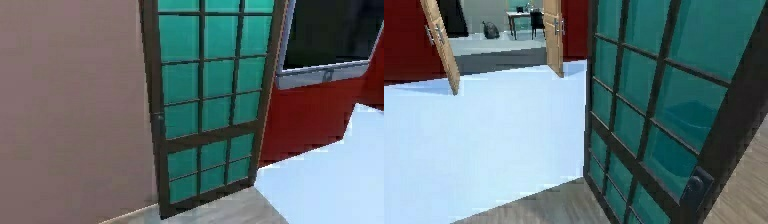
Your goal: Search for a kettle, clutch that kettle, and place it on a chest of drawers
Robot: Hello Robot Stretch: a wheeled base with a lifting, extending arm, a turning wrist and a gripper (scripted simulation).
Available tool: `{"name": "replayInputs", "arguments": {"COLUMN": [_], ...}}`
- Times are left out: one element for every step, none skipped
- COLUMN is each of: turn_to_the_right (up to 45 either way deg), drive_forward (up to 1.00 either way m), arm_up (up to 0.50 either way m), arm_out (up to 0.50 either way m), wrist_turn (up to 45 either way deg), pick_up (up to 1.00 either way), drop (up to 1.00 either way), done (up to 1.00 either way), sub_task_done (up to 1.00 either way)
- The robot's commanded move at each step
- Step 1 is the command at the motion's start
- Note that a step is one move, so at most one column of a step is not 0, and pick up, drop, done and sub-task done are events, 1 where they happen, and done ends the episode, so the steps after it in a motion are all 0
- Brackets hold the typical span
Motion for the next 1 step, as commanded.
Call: {"name": "replayInputs", "arguments": {"turn_to_the_right": [45.0], "drive_forward": [0.0], "arm_up": [0.0], "arm_out": [0.0], "wrist_turn": [0.0], "pick_up": [0.0], "drop": [0.0], "done": [0.0], "sub_task_done": [0.0]}}
